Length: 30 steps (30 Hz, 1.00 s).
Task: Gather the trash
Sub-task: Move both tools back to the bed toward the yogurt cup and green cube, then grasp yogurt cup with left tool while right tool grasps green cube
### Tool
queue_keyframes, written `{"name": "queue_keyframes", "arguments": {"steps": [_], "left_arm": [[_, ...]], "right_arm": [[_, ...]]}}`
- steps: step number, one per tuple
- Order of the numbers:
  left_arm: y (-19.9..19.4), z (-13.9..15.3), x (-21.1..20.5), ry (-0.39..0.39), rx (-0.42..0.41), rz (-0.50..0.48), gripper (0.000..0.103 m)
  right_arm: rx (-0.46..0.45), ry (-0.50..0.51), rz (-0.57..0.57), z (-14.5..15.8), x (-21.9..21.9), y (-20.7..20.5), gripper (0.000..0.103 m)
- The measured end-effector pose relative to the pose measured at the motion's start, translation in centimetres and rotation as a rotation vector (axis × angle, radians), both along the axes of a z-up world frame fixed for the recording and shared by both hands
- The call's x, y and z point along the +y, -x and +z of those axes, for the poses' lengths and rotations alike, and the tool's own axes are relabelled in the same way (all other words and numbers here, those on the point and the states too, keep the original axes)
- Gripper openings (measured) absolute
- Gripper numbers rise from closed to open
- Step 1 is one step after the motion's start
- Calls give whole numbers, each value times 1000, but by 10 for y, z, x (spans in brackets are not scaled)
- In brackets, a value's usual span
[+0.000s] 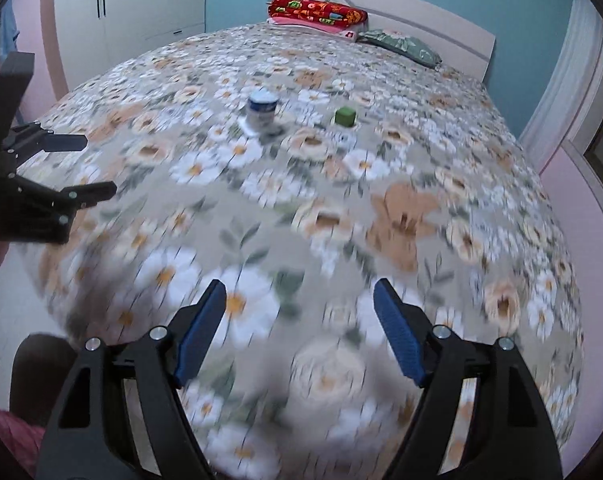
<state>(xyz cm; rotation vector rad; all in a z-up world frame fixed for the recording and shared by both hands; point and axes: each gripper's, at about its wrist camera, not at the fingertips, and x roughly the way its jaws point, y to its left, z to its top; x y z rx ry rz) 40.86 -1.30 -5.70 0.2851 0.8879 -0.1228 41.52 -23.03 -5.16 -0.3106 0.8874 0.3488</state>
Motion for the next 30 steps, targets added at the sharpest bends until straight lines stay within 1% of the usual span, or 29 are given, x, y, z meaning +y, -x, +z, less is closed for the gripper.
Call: {"name": "queue_keyframes", "arguments": {"steps": [4,5,9,11,15,17,22,24,27,29,30], "left_arm": [[-38,3,-8,-3,-38,-15,89],[-51,3,-8,1,-48,-15,89],[-88,-1,-8,24,-56,-8,89],[-106,-7,-7,52,-45,-5,89],[-143,-22,-1,108,-37,19,89],[-158,-31,0,115,-39,26,89],[-190,-47,1,144,-43,20,89],[-201,-52,-3,137,-60,3,89],[-213,-60,-11,101,-92,-19,89],[-223,-65,-15,76,-105,-18,89],[-227,-66,-15,78,-105,-19,89]], "right_arm": [[1,-18,-6,-2,12,-49,76],[2,-24,-10,-3,16,-67,76],[5,-49,-50,-7,21,-116,76],[34,-79,-105,-13,21,-150,76],[79,-169,-179,-23,21,-204,76],[91,-199,-201,-29,26,-232,76],[102,-205,-240,-43,41,-286,76],[113,-210,-270,-52,45,-312,76],[136,-207,-316,-67,50,-347,76],[150,-199,-343,-76,52,-366,76],[158,-198,-359,-82,54,-376,76]]}}
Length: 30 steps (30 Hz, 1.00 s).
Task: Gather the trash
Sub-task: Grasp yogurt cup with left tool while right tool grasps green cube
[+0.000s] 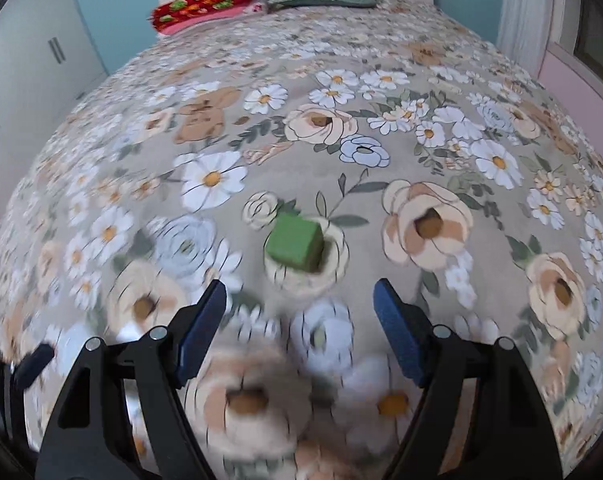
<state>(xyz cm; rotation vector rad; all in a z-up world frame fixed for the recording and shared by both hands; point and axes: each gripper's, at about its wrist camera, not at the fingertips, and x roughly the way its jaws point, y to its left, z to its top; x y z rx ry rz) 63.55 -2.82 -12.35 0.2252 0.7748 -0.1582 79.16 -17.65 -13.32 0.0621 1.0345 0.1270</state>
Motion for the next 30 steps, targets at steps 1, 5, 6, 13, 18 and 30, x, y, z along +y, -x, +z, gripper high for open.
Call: {"name": "queue_keyframes", "arguments": {"steps": [1,5,6,13,18,30], "left_arm": [[-4,-2,-1,5,3,1,89],[-18,-9,-7,-4,7,-11,89],[-21,-10,-8,-5,2,-11,89],[-37,-18,-9,60,61,-12,50],[-36,-14,-2,104,69,15,49],[11,55,6,42,7,38,49]], "right_arm": [[3,2,-11,-3,1,-6,76],[39,0,-56,-18,3,-34,76],[54,-16,-63,-22,2,-39,76],[115,-38,-51,-37,9,-50,31],[106,-68,-11,-33,5,-40,31],[13,16,99,54,-3,31,31]]}}
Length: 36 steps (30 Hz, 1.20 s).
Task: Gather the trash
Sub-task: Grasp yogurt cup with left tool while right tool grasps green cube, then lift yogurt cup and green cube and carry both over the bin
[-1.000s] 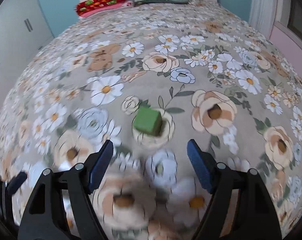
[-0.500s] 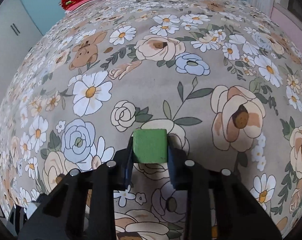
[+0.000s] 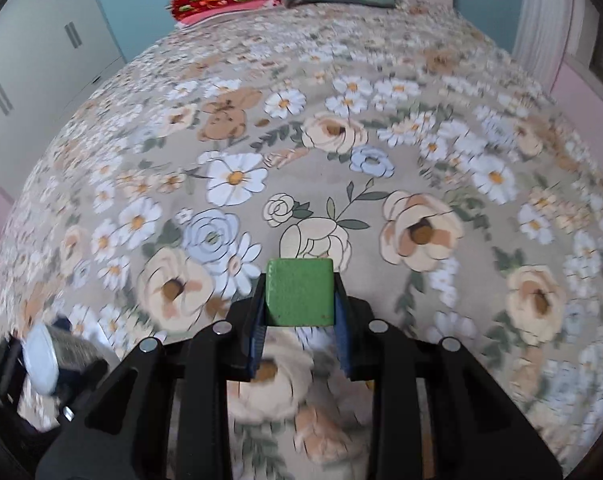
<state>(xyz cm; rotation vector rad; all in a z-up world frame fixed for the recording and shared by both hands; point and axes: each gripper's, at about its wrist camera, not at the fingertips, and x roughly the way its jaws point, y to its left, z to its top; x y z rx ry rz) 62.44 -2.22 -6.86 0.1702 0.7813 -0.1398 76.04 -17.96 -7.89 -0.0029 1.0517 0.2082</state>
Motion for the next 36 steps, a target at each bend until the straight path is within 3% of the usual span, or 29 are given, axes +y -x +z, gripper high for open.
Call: {"name": "queue_keyframes", "arguments": {"steps": [8,18,26,36], "left_arm": [[72,104,2,-42,-104,21,49],[185,211,-8,-110,-240,21,49],[270,250,-21,-147,-310,-3,49],[340,285,-20,-166,-381,-16,49]], "right_arm": [[-92,74,66,94,0,85,31],[-257,188,159,203,6,228,31],[-346,213,208,248,-1,339,31],[-404,189,229,274,-15,430,31]]}}
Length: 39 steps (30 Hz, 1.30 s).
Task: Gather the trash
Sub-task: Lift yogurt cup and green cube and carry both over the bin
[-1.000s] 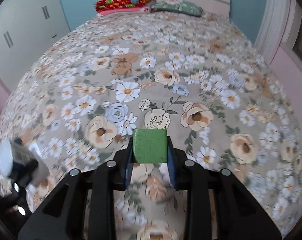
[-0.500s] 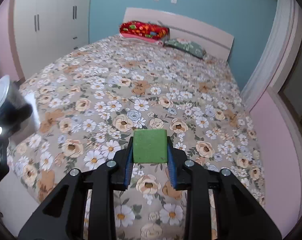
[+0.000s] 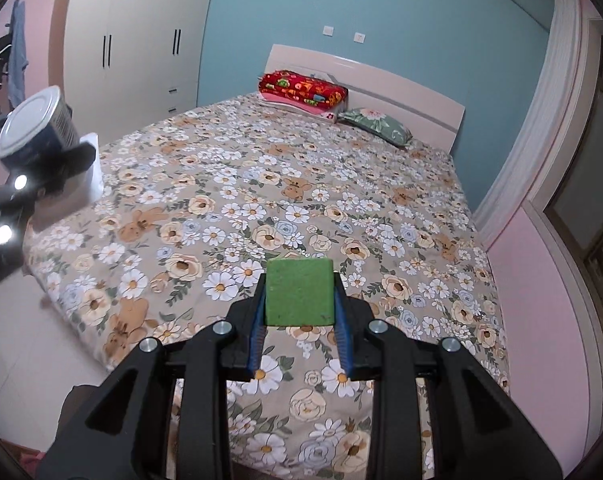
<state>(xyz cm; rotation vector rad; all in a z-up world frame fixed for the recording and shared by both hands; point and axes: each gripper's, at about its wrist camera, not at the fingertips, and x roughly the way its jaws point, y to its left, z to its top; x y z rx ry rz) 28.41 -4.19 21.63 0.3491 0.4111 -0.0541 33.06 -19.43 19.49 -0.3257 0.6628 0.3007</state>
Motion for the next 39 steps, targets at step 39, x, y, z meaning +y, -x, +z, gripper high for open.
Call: {"name": "queue_keyframes", "arguments": {"steps": [39], "left_arm": [[113,-163,34,-54,270,-34,49]], "right_arm": [[203,59,152,-137,1,152,31]]}}
